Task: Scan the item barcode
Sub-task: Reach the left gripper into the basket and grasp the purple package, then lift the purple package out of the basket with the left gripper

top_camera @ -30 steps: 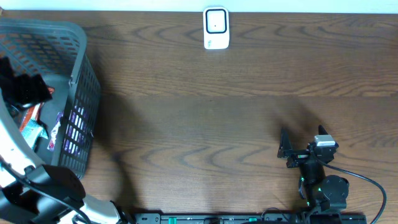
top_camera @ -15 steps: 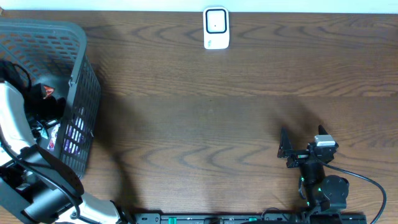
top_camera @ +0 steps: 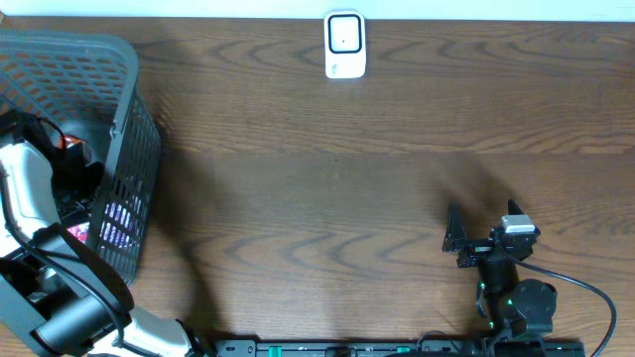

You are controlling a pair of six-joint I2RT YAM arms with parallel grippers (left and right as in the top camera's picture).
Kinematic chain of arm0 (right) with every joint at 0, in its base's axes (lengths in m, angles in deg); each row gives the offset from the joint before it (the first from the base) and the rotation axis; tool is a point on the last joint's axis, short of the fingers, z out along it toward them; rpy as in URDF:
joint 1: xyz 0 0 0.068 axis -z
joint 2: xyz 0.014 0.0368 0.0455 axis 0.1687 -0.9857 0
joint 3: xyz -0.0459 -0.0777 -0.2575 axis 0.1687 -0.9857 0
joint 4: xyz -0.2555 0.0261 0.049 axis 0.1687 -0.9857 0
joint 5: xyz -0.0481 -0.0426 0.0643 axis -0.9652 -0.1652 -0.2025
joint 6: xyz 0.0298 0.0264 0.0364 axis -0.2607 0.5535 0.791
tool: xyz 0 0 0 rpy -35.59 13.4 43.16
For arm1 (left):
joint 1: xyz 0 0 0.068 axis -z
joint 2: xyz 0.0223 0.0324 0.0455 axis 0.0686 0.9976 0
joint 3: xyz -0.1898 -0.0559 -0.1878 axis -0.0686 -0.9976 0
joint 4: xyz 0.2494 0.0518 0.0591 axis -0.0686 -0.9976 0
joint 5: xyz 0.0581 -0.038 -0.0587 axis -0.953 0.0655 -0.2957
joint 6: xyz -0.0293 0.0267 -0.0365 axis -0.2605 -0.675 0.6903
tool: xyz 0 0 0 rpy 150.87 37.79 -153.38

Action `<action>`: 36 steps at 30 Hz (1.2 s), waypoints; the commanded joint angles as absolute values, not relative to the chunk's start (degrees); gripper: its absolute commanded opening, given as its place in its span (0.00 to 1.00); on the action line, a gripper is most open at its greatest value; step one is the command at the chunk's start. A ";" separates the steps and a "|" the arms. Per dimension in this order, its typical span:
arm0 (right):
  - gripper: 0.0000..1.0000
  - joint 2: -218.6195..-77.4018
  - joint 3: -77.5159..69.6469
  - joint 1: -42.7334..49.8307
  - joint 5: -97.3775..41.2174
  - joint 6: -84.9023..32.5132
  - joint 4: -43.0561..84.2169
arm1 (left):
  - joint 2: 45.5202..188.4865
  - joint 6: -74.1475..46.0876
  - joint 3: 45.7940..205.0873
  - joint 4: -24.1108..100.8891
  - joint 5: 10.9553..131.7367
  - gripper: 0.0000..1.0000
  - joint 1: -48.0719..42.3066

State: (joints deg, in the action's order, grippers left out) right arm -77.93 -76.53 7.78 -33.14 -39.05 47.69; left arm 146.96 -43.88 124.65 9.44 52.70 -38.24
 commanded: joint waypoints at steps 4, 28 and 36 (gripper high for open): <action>0.99 -77.55 -76.82 8.22 -33.38 -38.85 47.78 | 147.70 -38.41 124.41 17.07 55.15 0.86 -38.13; 0.99 -77.55 -76.82 8.24 -33.38 -38.87 47.78 | 148.34 -24.62 109.16 31.12 44.86 0.08 -38.08; 0.99 -77.55 -76.82 8.24 -33.40 -38.85 47.78 | 144.01 -24.66 116.04 29.35 55.28 0.07 -38.15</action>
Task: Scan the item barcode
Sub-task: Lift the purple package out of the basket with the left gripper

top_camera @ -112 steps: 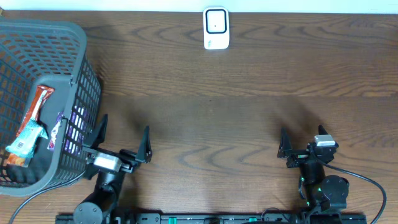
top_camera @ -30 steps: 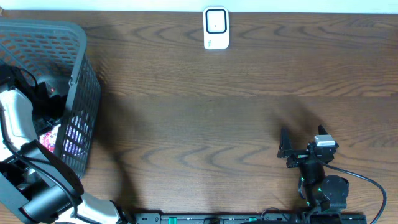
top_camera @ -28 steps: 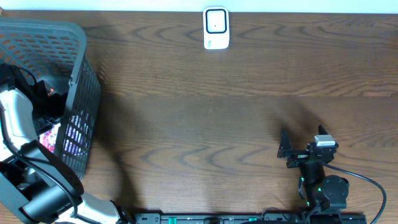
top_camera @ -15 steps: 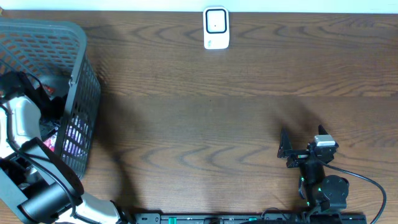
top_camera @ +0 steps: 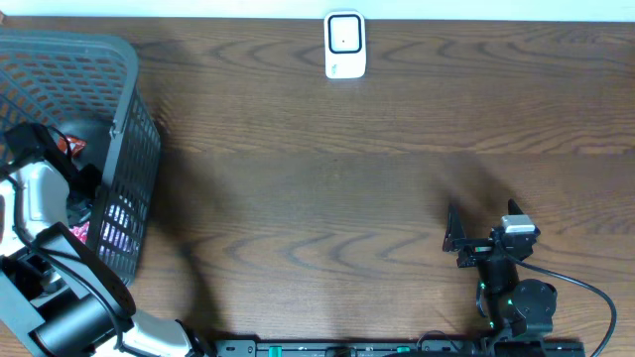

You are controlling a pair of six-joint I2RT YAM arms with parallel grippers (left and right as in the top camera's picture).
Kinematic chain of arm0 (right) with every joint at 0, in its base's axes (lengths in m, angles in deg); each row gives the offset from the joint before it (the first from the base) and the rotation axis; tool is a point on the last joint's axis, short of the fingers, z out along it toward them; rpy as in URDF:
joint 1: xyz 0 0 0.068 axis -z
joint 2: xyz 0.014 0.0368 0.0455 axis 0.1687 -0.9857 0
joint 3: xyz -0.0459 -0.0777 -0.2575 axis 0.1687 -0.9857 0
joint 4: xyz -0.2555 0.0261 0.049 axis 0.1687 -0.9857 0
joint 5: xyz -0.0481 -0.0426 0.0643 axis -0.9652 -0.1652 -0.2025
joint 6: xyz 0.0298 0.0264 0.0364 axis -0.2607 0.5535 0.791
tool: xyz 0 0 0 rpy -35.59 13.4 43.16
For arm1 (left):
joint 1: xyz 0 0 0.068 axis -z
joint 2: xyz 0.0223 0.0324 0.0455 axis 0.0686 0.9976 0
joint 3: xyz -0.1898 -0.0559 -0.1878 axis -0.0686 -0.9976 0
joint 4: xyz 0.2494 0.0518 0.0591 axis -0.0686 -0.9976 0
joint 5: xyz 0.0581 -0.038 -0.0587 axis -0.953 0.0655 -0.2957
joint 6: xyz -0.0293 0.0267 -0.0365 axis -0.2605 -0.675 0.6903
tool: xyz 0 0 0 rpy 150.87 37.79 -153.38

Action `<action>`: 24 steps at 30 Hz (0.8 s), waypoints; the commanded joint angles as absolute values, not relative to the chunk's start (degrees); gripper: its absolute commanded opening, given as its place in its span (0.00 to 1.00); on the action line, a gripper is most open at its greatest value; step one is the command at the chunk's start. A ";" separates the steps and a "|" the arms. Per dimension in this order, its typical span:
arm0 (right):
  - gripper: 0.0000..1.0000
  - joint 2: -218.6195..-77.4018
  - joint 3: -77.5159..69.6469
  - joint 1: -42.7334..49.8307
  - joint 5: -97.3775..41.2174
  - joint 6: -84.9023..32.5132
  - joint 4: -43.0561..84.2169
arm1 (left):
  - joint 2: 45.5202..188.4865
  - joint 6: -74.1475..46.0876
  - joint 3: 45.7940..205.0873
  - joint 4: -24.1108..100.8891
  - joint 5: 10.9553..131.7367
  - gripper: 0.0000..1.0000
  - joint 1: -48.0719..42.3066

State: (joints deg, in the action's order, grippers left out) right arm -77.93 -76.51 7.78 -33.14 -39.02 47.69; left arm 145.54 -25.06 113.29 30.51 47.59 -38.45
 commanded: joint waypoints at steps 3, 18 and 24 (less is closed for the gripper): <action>0.99 -77.55 -76.82 8.22 -33.40 -38.85 47.78 | 138.50 -24.64 120.30 29.85 58.41 0.07 -38.15; 0.99 -77.55 -76.82 8.24 -33.40 -38.85 47.78 | 105.82 -19.46 131.74 37.96 64.92 0.07 -34.15; 0.99 -77.55 -76.82 8.22 -33.40 -38.85 47.78 | 107.83 -19.51 131.71 43.41 79.72 0.07 -14.85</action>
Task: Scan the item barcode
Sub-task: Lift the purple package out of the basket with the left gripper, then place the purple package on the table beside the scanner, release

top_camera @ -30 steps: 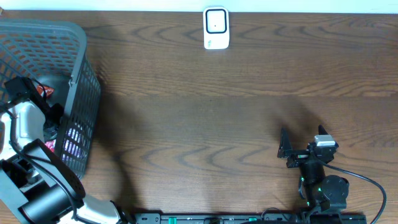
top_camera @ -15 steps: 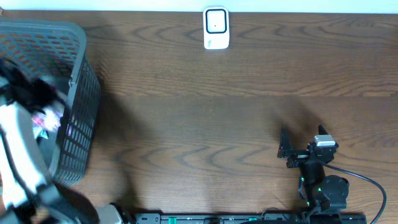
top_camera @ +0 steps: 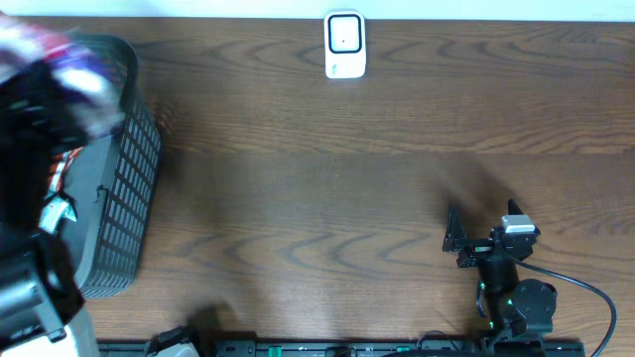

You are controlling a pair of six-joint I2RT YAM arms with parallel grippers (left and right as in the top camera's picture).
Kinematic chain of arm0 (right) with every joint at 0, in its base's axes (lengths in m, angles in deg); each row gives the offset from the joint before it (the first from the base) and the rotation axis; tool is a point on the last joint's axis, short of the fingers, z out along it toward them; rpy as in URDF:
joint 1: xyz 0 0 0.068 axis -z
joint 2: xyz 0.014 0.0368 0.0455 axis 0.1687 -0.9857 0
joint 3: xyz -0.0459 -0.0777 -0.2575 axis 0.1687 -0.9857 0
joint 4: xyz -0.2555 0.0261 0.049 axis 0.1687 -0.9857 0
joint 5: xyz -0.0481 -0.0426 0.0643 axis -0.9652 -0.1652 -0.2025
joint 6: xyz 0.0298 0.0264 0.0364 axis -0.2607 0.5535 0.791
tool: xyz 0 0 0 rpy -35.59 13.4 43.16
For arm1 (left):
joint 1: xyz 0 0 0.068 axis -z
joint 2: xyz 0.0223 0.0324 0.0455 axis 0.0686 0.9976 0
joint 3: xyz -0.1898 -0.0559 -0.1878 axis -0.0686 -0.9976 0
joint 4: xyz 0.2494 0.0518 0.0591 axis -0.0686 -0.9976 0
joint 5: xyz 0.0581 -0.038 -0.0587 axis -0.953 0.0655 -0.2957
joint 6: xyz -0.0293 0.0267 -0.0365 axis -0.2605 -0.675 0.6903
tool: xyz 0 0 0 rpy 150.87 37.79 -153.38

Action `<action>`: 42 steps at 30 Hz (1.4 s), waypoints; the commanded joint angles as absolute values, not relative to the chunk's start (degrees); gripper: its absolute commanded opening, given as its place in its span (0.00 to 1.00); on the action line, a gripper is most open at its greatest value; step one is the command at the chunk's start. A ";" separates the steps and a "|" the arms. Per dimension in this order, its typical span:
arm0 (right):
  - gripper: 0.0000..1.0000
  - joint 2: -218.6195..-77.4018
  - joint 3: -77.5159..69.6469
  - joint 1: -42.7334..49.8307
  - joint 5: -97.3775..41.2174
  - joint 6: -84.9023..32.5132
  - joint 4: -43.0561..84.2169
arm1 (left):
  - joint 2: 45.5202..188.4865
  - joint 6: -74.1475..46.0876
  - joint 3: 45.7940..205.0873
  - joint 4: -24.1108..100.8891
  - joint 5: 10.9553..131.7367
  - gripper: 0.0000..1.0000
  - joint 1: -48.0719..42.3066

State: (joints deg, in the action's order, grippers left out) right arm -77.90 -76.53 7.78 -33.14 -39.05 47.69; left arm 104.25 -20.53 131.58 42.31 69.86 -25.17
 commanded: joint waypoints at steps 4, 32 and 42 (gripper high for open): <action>0.99 -77.55 -76.82 8.22 -33.40 -38.85 47.78 | 114.74 -19.55 131.71 43.14 77.25 0.07 -1.84; 0.99 -77.55 -76.82 8.22 -33.40 -38.85 47.78 | 126.17 -7.94 131.74 25.02 74.56 0.98 12.76; 0.99 -77.55 -76.82 8.22 -33.40 -38.85 47.78 | 123.92 -7.94 131.71 21.75 74.54 0.98 12.76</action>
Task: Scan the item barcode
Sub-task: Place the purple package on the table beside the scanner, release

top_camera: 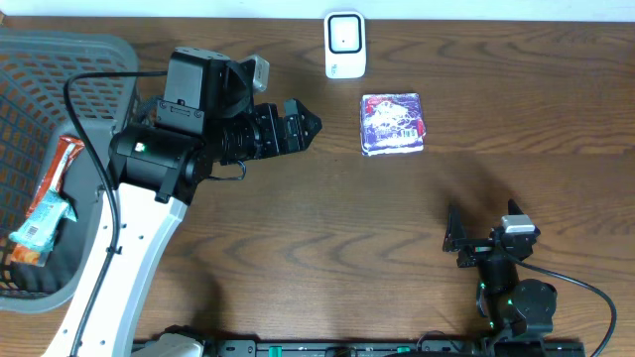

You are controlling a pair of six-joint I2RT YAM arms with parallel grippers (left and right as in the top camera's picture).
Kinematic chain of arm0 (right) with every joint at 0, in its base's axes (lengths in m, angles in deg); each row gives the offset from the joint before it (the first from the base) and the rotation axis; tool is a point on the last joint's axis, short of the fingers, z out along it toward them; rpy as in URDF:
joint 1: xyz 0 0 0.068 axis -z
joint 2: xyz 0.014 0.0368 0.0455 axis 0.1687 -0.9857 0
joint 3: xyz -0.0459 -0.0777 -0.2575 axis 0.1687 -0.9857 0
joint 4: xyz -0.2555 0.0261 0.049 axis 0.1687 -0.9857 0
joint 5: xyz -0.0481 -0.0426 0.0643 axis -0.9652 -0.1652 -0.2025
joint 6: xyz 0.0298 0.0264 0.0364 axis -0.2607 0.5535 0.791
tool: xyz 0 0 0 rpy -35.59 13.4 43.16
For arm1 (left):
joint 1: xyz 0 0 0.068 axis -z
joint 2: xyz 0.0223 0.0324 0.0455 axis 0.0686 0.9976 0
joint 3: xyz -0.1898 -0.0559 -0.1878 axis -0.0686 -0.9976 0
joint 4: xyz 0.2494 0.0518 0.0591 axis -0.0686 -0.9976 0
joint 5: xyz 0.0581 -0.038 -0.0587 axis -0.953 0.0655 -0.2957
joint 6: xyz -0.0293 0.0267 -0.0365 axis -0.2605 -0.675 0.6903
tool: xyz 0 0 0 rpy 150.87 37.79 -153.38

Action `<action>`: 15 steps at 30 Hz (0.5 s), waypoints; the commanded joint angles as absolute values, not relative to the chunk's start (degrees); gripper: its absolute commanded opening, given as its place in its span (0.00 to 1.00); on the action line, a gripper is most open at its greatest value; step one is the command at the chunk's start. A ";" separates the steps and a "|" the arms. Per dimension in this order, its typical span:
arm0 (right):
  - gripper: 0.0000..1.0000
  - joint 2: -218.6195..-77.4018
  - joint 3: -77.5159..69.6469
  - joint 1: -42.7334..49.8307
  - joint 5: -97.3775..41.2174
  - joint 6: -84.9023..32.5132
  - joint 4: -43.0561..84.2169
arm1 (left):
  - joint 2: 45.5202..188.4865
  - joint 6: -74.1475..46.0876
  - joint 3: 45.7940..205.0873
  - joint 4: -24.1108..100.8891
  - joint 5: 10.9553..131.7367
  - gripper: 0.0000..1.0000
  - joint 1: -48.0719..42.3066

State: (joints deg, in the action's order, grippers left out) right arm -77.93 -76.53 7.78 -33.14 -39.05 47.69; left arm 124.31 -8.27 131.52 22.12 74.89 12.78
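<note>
The item, a purple printed packet [393,123], lies flat on the table just below and right of the white scanner [344,45] at the far edge. My left gripper [310,126] points right, a short gap left of the packet, open and holding nothing. The left arm reaches up from the near-left corner. My right gripper [458,238] rests open near the front right, far from the packet. No barcode can be made out on the packet's upper face.
A dark mesh basket [69,48] fills the left edge, with an orange snack bar [56,177] and a teal packet [38,224] inside. The left arm's white link [129,258] crosses beside the basket.
The left arm was a blur above the basket at the far left, with something purple at its tip. Now the purple packet lies on the table by the scanner, and the gripper is apart from it.
At first my left arm reached down into the basket, and it was still there a moment later. Then it was up over the basket's far corner with a purple item. Now the packet rests near the scanner, let go. The right arm stayed still.
</note>
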 commanded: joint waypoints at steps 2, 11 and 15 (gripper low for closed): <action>0.99 -77.55 -76.82 8.24 -33.40 -38.85 47.78 | 123.92 -7.94 131.71 21.33 74.54 0.98 12.76; 0.99 -77.55 -76.82 8.22 -33.40 -38.85 47.78 | 123.90 -7.96 131.71 19.69 74.54 0.98 12.76; 0.99 -77.55 -76.82 8.22 -33.40 -38.87 47.78 | 123.92 -7.96 131.71 19.47 74.54 0.98 12.76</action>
State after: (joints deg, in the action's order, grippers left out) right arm -77.90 -76.53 7.78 -33.14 -39.05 47.69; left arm 124.31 -8.23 131.52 19.89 74.89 12.78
